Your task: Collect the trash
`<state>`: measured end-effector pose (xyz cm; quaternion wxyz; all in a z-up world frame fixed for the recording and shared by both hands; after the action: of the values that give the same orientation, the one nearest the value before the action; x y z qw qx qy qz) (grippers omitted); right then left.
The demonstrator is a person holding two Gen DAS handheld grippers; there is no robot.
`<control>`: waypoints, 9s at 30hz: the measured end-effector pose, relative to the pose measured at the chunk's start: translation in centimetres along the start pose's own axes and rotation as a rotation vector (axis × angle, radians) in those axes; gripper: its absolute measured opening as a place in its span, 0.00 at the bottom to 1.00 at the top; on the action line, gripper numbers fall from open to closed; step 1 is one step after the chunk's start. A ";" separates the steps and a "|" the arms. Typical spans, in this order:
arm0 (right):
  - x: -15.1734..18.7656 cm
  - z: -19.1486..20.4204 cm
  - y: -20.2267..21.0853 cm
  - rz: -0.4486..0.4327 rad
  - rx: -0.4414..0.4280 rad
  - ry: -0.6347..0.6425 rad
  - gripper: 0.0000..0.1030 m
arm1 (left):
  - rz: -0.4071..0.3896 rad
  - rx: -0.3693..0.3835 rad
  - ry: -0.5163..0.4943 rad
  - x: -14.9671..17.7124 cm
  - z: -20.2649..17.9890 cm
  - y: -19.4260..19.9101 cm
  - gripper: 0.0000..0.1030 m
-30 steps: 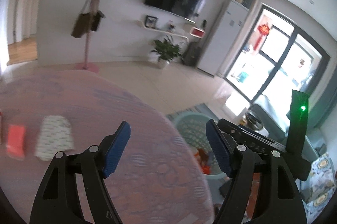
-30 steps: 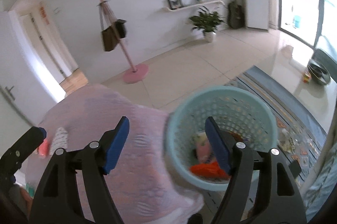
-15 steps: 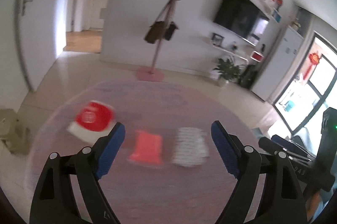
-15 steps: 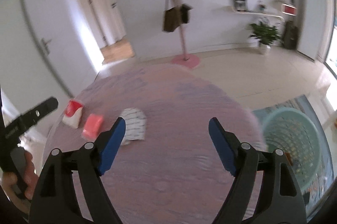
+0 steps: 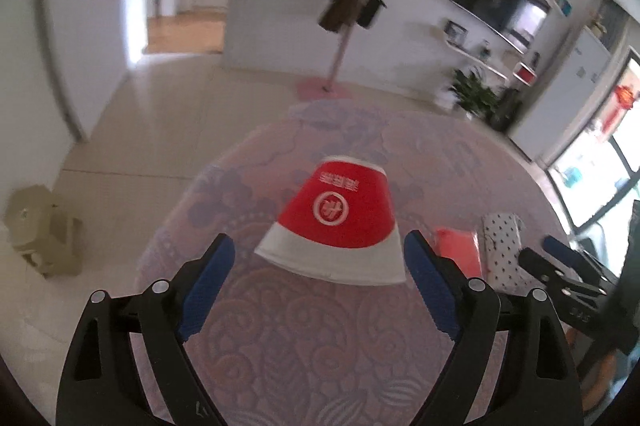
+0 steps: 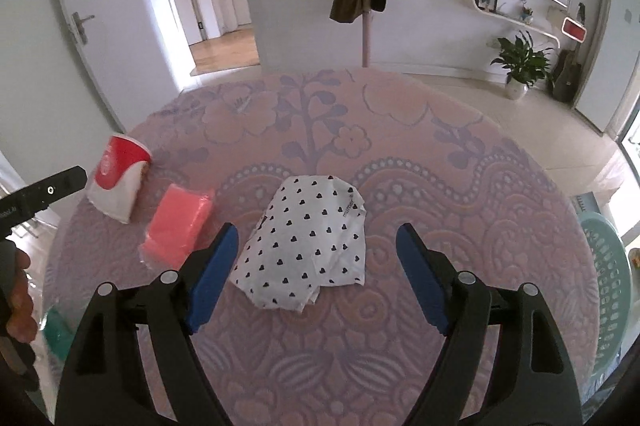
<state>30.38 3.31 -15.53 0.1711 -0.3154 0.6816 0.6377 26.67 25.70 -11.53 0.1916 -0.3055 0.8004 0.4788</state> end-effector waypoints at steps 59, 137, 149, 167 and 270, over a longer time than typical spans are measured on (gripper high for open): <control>5.0 -36.8 8.1 -0.212 0.346 -0.352 0.19 | 0.069 0.337 -0.463 6.7 -38.3 -9.9 0.19; 0.0 3.2 7.8 -0.142 -0.139 0.072 0.90 | -0.181 -0.151 0.069 14.9 -4.9 10.2 0.84; 1.3 9.1 1.0 0.019 -0.155 0.121 0.78 | -0.102 -0.208 0.063 16.0 -2.8 8.4 0.75; 1.0 7.3 1.9 -0.044 -0.190 0.038 0.44 | -0.197 -0.142 0.054 15.4 -5.0 10.3 0.46; 9.9 -31.6 15.7 -0.419 0.417 -0.412 0.78 | -0.374 0.066 -0.428 11.8 -32.2 -3.1 0.91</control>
<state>18.24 -29.85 -5.84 0.4927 -0.2715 0.6686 0.4864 19.61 -7.45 -5.54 0.4510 -0.3335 0.6868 0.4623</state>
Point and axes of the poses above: each gripper's, at about its wrist camera, not at the fingertips, and y roughly against the way its jaws point, z to its left, x to its underside, the point moved 9 cm from there along -y, roughly the way its jaws point, and after that the axes turned 15 degrees about x, right-handed, at the moved point
